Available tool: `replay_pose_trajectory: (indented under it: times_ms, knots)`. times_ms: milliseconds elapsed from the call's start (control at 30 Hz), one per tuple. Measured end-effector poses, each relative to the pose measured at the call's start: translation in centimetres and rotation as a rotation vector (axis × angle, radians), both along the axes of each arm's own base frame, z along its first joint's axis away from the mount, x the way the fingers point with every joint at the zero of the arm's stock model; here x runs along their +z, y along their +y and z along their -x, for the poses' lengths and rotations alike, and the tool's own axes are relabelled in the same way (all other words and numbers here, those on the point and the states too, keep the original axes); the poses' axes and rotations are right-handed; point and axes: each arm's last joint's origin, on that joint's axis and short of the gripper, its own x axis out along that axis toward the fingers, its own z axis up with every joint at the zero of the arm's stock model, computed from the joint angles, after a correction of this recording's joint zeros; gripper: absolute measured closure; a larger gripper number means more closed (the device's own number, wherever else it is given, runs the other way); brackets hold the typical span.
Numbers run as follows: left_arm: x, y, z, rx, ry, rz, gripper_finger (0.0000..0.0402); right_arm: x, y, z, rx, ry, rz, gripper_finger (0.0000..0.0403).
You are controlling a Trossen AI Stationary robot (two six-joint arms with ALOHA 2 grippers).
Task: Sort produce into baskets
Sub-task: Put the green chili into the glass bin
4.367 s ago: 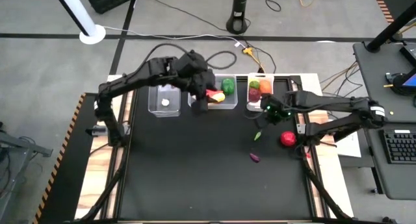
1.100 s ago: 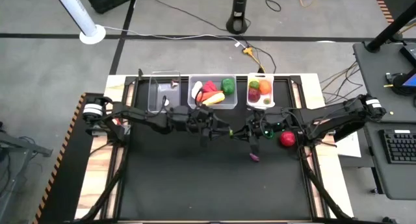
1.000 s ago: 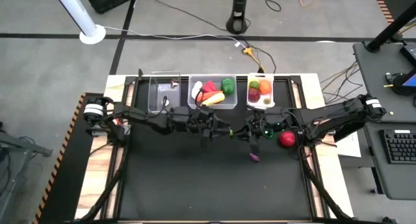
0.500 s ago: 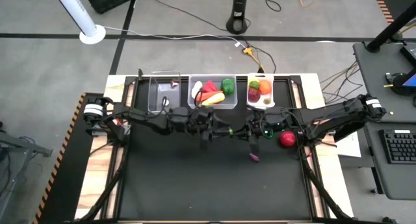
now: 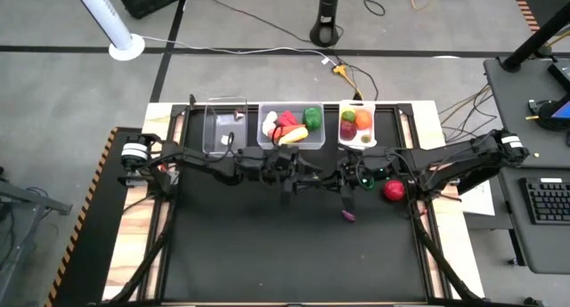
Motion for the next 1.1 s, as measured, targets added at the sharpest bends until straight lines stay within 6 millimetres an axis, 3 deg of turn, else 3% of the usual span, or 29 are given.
replay_pose_trajectory:
  times_ms: [233, 500, 600, 967, 1100]
  knots:
    - [-0.23, -0.11, -0.86, -0.030, 0.082, -0.018, 0.0247, -0.04, 0.01, 0.02, -0.001, 0.006, -0.004, 0.0374]
    - [-0.08, -0.12, -0.71, -0.037, 0.069, -0.017, 0.0359, -0.07, 0.02, 0.04, 0.003, 0.010, -0.001, 0.0374]
    - [-0.08, -0.12, -0.71, -0.037, 0.070, -0.012, 0.0385, -0.07, 0.02, 0.04, 0.000, 0.011, -0.006, 0.0368]
    - [-0.03, -0.06, -0.68, -0.039, 0.073, 0.010, 0.0378, -0.54, -0.01, 0.23, -0.018, 0.070, -0.042, 0.0268]
    - [0.19, 0.38, -0.19, -0.041, 0.147, 0.028, 0.0379, -0.79, -0.10, 0.49, -0.037, 0.112, -0.079, 0.0232]
